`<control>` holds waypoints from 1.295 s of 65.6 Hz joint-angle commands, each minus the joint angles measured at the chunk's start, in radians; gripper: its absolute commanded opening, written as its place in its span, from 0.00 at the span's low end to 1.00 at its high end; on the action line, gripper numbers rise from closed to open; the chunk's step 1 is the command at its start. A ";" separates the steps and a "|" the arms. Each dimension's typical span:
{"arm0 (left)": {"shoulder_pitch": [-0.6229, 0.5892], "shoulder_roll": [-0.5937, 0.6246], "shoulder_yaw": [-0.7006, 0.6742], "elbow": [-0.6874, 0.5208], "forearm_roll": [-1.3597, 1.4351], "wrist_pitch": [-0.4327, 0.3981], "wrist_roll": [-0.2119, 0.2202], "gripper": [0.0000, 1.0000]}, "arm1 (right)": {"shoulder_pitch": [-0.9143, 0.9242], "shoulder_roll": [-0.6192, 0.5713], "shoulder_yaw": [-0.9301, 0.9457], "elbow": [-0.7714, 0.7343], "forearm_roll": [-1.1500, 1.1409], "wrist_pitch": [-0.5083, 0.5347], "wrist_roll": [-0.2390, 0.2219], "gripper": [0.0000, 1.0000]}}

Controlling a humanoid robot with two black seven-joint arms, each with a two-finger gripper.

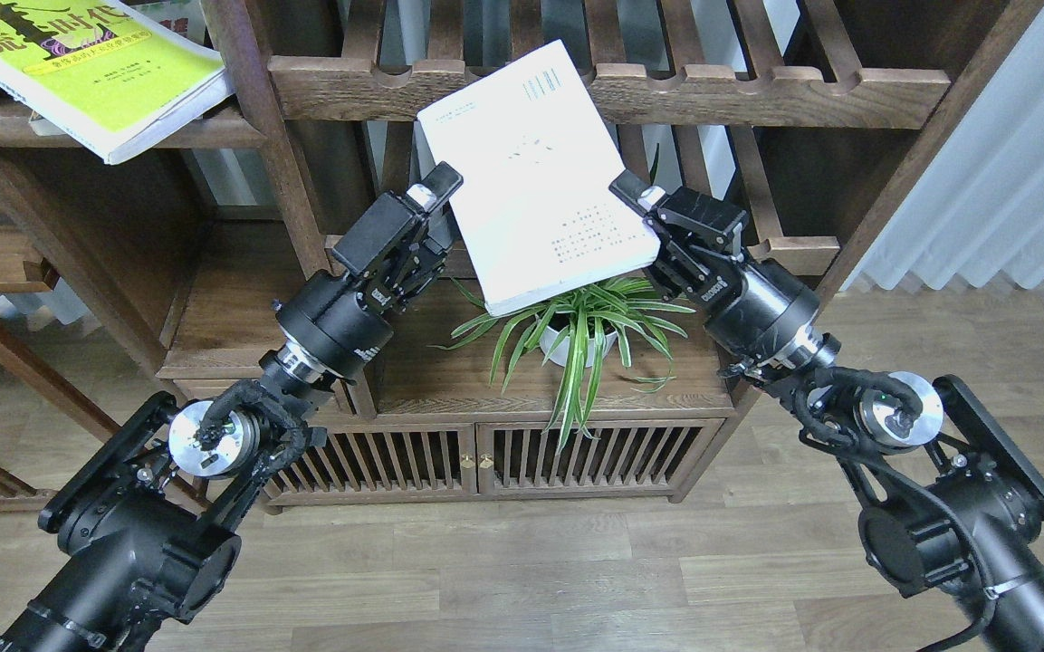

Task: Organize books on shelf
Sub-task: 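Bring the left gripper to the white book and grasp its edge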

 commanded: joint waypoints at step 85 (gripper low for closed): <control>-0.094 0.000 0.031 -0.018 0.002 0.000 0.171 0.02 | -0.032 0.082 0.002 -0.285 -0.225 -0.018 0.000 0.99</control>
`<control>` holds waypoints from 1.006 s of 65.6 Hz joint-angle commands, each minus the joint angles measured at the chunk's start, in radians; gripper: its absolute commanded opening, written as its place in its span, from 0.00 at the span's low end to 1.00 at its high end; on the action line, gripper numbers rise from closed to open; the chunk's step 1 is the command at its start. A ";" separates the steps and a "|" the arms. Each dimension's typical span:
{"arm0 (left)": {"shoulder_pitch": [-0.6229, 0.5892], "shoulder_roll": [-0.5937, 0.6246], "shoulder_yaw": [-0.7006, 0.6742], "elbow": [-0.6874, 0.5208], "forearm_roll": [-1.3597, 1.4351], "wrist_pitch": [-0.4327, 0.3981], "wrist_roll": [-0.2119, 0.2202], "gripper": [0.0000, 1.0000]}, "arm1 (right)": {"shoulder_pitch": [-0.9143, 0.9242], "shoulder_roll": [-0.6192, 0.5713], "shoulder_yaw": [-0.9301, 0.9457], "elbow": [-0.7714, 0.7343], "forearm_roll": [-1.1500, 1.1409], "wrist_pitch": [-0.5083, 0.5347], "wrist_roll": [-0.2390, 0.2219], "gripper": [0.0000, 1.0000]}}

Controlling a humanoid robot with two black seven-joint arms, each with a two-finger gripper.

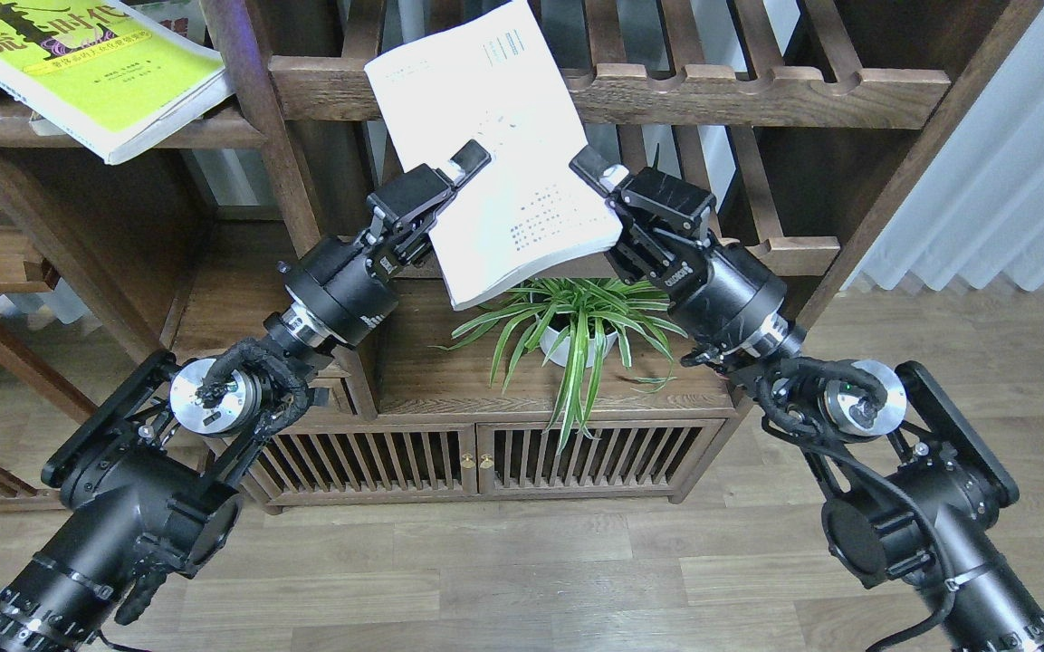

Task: Organize books on shelf
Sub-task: 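Bring the left gripper to the white book and grasp its edge, then release the right gripper and carry the white book up with the left gripper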

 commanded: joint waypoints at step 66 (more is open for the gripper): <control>0.016 0.522 -0.150 -0.257 -0.001 0.002 0.039 0.04 | -0.033 0.111 -0.006 -0.266 -0.066 0.114 0.001 0.98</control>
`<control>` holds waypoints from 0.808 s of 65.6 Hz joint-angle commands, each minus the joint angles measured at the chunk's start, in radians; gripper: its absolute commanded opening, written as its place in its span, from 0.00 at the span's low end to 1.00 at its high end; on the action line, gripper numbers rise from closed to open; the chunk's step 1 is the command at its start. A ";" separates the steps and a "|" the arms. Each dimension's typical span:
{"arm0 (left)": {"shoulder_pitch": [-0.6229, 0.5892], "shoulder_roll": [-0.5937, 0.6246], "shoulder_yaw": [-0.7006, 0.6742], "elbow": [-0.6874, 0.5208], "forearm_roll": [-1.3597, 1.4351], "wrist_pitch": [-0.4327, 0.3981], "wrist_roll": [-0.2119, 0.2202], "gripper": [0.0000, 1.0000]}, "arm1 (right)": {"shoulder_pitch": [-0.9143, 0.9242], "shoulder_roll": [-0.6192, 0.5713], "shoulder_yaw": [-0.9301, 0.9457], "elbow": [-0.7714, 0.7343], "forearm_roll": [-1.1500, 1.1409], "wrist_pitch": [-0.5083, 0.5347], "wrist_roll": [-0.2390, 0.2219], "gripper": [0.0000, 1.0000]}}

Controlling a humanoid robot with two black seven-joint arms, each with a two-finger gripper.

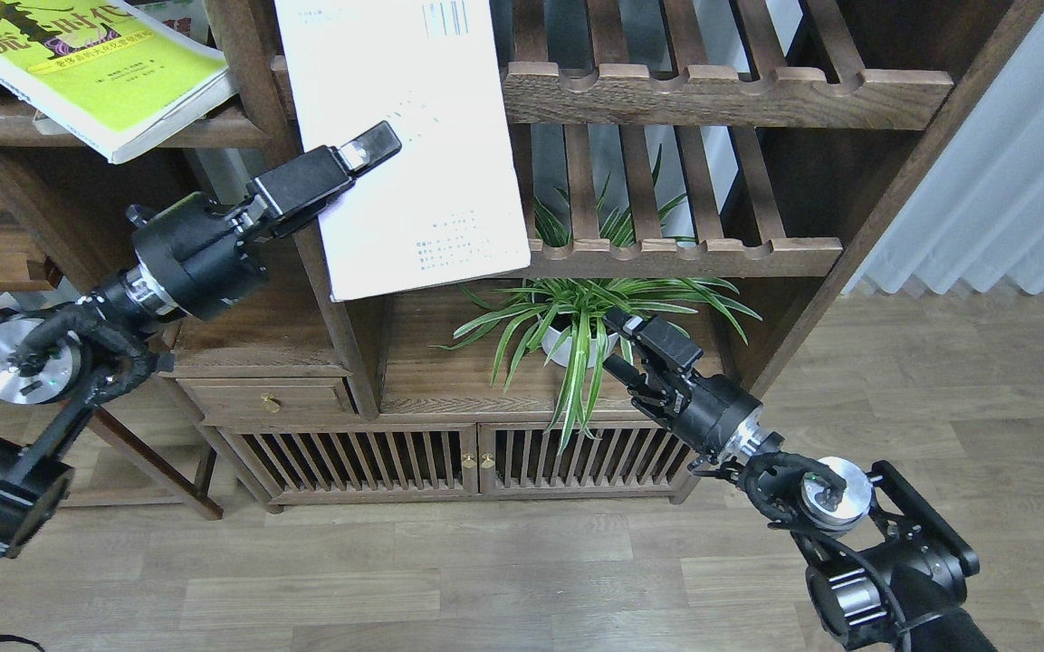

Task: Organize books on shelf
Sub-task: 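Release the right gripper and carry the white book up with the left gripper, then place the white book on the upper shelf with the left gripper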

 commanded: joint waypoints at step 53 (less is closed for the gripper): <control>0.001 0.172 -0.318 -0.073 -0.014 0.000 0.000 0.03 | 0.039 0.052 -0.001 -0.036 -0.025 -0.002 0.000 0.97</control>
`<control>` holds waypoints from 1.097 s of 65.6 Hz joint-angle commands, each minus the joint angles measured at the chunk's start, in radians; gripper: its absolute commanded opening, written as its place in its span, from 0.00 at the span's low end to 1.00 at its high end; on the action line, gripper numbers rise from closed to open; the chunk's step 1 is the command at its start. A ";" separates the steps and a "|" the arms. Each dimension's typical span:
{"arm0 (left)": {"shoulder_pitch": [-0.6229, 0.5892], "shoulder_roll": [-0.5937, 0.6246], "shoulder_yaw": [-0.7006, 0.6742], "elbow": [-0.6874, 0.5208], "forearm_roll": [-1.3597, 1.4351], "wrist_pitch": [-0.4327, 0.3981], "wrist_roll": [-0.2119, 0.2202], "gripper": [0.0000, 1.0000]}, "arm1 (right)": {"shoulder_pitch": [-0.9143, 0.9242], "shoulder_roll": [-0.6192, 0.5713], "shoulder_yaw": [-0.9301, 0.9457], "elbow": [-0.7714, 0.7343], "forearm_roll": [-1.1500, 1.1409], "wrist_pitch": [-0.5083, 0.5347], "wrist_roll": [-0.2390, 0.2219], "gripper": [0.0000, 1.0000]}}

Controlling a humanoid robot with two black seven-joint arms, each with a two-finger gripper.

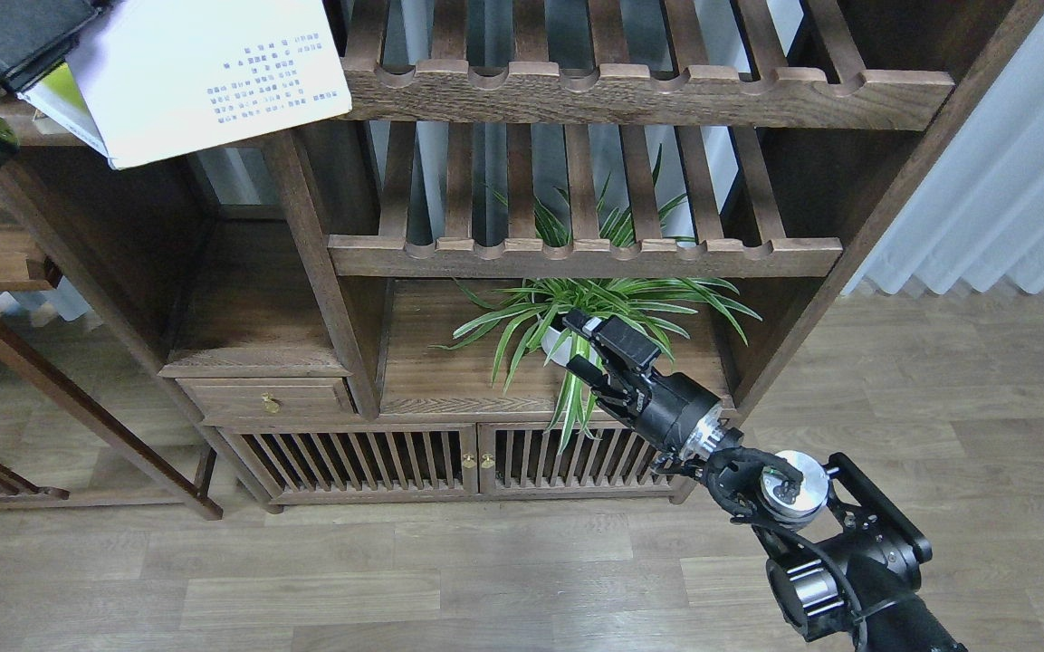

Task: Organize books on shelf
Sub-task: 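Place the white book on the upper shelf with the left gripper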

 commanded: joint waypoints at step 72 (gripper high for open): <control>0.141 0.012 -0.281 0.203 -0.055 0.000 0.000 0.03 | 0.026 0.015 -0.003 -0.014 -0.023 0.000 0.000 0.97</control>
